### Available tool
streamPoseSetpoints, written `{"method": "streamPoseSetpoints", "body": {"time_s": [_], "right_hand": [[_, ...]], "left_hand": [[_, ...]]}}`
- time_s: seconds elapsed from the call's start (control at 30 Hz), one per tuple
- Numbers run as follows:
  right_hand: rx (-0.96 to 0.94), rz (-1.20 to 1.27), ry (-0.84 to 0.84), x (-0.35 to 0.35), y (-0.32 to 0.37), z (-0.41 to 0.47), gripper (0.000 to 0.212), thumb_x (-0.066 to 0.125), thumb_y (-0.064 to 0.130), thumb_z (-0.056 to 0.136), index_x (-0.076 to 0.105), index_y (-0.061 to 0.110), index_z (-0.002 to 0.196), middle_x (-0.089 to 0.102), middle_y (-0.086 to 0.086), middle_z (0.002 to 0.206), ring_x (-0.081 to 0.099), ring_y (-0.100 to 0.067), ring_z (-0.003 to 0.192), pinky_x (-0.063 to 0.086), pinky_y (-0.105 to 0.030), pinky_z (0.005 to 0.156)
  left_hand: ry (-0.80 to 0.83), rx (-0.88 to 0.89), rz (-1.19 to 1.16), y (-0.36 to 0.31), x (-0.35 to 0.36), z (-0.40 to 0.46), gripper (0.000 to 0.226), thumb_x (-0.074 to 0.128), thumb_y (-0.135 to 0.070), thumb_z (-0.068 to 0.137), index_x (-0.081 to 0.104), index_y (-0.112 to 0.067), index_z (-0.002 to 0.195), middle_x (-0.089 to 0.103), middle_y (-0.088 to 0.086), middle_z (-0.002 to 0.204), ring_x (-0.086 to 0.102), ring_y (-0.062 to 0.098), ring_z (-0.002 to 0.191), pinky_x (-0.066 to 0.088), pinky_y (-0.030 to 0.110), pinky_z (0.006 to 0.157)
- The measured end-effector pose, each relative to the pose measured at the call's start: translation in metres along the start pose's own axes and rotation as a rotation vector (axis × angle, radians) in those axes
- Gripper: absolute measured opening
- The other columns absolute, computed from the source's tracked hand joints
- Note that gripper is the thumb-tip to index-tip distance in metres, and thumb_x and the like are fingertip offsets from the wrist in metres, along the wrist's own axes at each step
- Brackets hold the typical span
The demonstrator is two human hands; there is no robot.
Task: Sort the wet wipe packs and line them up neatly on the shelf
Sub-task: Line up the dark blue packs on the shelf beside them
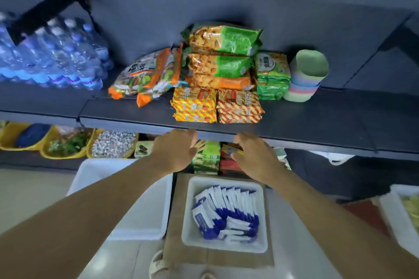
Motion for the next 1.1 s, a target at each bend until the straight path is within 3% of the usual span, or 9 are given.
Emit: {"method": "streamPoseSetpoints", "body": {"time_s": [0.07, 0.23, 0.33, 0.57, 0.7, 0.93, 1.1], "right_hand": [[0.027, 0.019, 0.066, 0.032, -0.015, -0.011, 0.028, 0.055, 0.026, 0.092, 0.053, 0.012, 0.116, 0.053, -0.007, 0.119, 0.057, -0.028, 0.103, 0.049, -0.038, 0.08], [0.104, 0.054, 0.202, 0.105, -0.046, -0.034, 0.031, 0.054, 0.028, 0.093, 0.05, 0.014, 0.121, 0.052, -0.006, 0.124, 0.054, -0.025, 0.109, 0.045, -0.033, 0.083], [0.168, 0.067, 0.274, 0.146, -0.06, -0.044, 0.034, 0.053, 0.027, 0.094, 0.049, 0.014, 0.124, 0.052, -0.006, 0.126, 0.052, -0.024, 0.114, 0.044, -0.032, 0.083], [0.257, 0.104, 0.36, 0.242, -0.073, -0.06, 0.024, 0.051, 0.023, 0.095, 0.051, 0.014, 0.117, 0.054, -0.005, 0.119, 0.055, -0.02, 0.104, 0.04, -0.025, 0.071], [0.266, 0.147, 0.377, 0.298, -0.079, -0.062, 0.024, 0.053, 0.018, 0.092, 0.052, 0.014, 0.116, 0.056, -0.003, 0.118, 0.055, -0.019, 0.106, 0.046, -0.026, 0.078], [0.267, 0.205, 0.364, 0.387, -0.083, -0.041, 0.037, 0.064, 0.024, 0.087, 0.049, 0.012, 0.118, 0.057, -0.005, 0.114, 0.055, -0.022, 0.105, 0.045, -0.032, 0.082], [0.231, 0.076, 0.237, 0.439, -0.085, -0.024, 0.029, 0.068, 0.029, 0.08, 0.059, 0.012, 0.102, 0.062, -0.005, 0.098, 0.058, -0.024, 0.094, 0.04, -0.031, 0.081]], "left_hand": [[0.079, -0.03, -0.004, 0.0, 0.035, -0.01, 0.026, 0.049, -0.036, 0.095, 0.051, -0.022, 0.116, 0.062, 0.001, 0.11, 0.058, 0.024, 0.104, 0.046, 0.033, 0.078], [0.248, -0.094, -0.01, 0.008, 0.114, -0.026, 0.021, 0.046, -0.035, 0.096, 0.052, -0.022, 0.112, 0.062, -0.001, 0.109, 0.058, 0.022, 0.099, 0.043, 0.031, 0.073], [0.321, -0.089, 0.0, 0.015, 0.155, -0.033, 0.024, 0.047, -0.034, 0.095, 0.051, -0.022, 0.115, 0.062, -0.002, 0.112, 0.059, 0.02, 0.101, 0.048, 0.033, 0.078], [0.408, -0.014, -0.017, 0.035, 0.236, -0.032, 0.03, 0.053, -0.03, 0.093, 0.046, -0.02, 0.121, 0.059, -0.004, 0.12, 0.058, 0.016, 0.106, 0.046, 0.028, 0.076], [0.411, -0.005, -0.023, 0.047, 0.279, -0.019, 0.035, 0.057, -0.024, 0.091, 0.045, -0.019, 0.124, 0.057, -0.002, 0.121, 0.056, 0.017, 0.11, 0.05, 0.032, 0.083], [0.356, 0.049, 0.009, 0.056, 0.354, 0.004, 0.039, 0.057, -0.014, 0.088, 0.043, -0.017, 0.125, 0.054, 0.002, 0.12, 0.051, 0.022, 0.11, 0.049, 0.035, 0.078], [0.257, 0.148, 0.002, 0.057, 0.39, 0.025, 0.036, 0.058, -0.01, 0.086, 0.048, -0.014, 0.12, 0.055, 0.005, 0.116, 0.049, 0.024, 0.107, 0.043, 0.034, 0.078]]}}
Point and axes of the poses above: each hand's wrist, its own z-axis towards the middle knuckle, its own x-axis out of the palm, y = z × x, the point moved 1 cm from there along z, towards the middle knuckle
